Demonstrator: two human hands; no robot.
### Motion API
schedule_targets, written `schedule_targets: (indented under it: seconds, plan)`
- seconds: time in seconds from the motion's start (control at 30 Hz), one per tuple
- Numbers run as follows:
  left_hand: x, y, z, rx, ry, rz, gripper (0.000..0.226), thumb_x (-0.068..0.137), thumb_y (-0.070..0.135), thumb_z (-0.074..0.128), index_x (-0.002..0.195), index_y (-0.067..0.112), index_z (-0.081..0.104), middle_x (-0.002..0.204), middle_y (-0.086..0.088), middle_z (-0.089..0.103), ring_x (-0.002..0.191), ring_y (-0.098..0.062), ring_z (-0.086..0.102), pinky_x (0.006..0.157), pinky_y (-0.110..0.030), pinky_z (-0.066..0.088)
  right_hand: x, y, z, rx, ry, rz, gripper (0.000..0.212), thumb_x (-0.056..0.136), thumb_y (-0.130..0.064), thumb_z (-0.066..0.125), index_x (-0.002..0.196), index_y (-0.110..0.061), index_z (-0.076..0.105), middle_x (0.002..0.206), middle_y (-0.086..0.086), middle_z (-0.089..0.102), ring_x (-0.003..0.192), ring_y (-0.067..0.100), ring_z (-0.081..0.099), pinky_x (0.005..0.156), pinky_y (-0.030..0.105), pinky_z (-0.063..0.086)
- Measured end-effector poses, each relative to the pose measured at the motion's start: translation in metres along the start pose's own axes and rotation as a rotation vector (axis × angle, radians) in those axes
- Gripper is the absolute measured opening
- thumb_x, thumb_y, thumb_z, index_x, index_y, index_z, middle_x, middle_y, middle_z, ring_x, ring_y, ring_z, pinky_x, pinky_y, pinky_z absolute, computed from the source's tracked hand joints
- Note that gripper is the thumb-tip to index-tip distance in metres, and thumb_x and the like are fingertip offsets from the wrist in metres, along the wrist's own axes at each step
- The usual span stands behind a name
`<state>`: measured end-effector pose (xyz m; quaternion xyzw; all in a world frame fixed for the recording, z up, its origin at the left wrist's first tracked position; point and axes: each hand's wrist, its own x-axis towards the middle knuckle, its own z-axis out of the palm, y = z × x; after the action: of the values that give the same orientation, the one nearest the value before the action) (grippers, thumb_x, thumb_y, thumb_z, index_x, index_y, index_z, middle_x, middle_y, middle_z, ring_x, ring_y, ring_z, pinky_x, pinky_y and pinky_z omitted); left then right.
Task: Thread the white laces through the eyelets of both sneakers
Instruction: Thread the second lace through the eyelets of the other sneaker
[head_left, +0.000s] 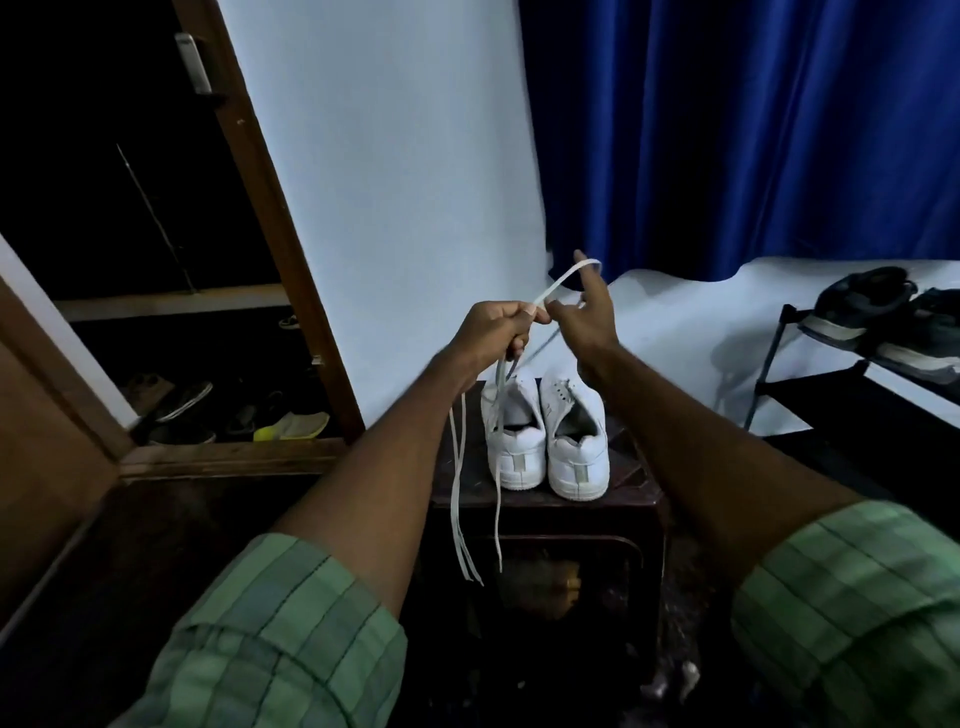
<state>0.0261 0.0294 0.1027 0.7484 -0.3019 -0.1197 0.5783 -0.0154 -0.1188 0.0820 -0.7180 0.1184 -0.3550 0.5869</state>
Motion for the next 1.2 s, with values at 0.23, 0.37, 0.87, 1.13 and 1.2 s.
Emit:
schedule_targets:
  seconds: [0.23, 0.37, 0.87, 1.13, 1.2]
  plan:
    - [0.002, -0.020, 0.016, 0.086, 0.012, -0.060, 0.035, 0.111, 0.021, 0.046, 0.109, 0.000, 0.074, 0.062, 0.001, 0.047, 0.042, -0.004, 0.033, 0.043, -0.016, 0.028, -0.011, -0.007, -0.021, 0.666, -0.177, 0.460, 0.042, 0.090, -0.025, 0.044, 0.122, -0.006, 0.063, 0.111, 0.021, 0.075, 0.105, 0.035, 0.071, 0.099, 0.044, 0.053]
    - [-0.002, -0.030, 0.018, 0.157, -0.052, -0.048, 0.031, 0.108, 0.026, 0.055, 0.095, 0.011, 0.079, 0.061, 0.004, 0.053, 0.051, -0.009, 0.036, 0.049, -0.021, 0.031, -0.016, -0.005, -0.019, 0.707, -0.024, 0.562, 0.023, 0.105, -0.016, 0.039, 0.099, -0.007, 0.059, 0.063, 0.006, 0.056, 0.057, 0.023, 0.059, 0.069, 0.037, 0.058]
    - [-0.022, 0.012, 0.034, 0.163, -0.074, 0.107, 0.023, 0.104, 0.007, 0.058, 0.105, -0.005, 0.077, 0.075, -0.006, 0.070, 0.058, 0.003, 0.061, 0.056, -0.006, 0.041, -0.058, -0.003, -0.063, 0.025, -0.383, 0.428, 0.014, 0.090, -0.009, 0.057, 0.091, -0.011, 0.070, 0.062, 0.004, 0.045, 0.045, 0.011, 0.022, 0.045, 0.022, 0.016]
    - [0.003, 0.001, 0.054, 0.092, -0.039, 0.028, 0.018, 0.099, 0.012, 0.066, 0.111, 0.005, 0.077, 0.085, -0.006, 0.077, 0.053, 0.001, 0.049, 0.051, -0.013, 0.035, -0.034, 0.027, -0.089, 0.281, -0.154, 0.407, 0.007, 0.094, -0.017, 0.065, 0.089, -0.014, 0.068, 0.067, -0.002, 0.046, 0.052, 0.011, 0.034, 0.049, 0.026, 0.026]
    - [0.013, -0.014, 0.054, 0.100, -0.002, 0.021, 0.019, 0.099, 0.011, 0.066, 0.113, 0.007, 0.078, 0.086, -0.004, 0.077, 0.055, 0.006, 0.054, 0.054, -0.009, 0.039, -0.022, 0.039, -0.096, 0.338, 0.060, 0.405, 0.010, 0.095, -0.021, 0.064, 0.089, -0.016, 0.071, 0.067, -0.003, 0.052, 0.054, 0.011, 0.040, 0.049, 0.026, 0.032]
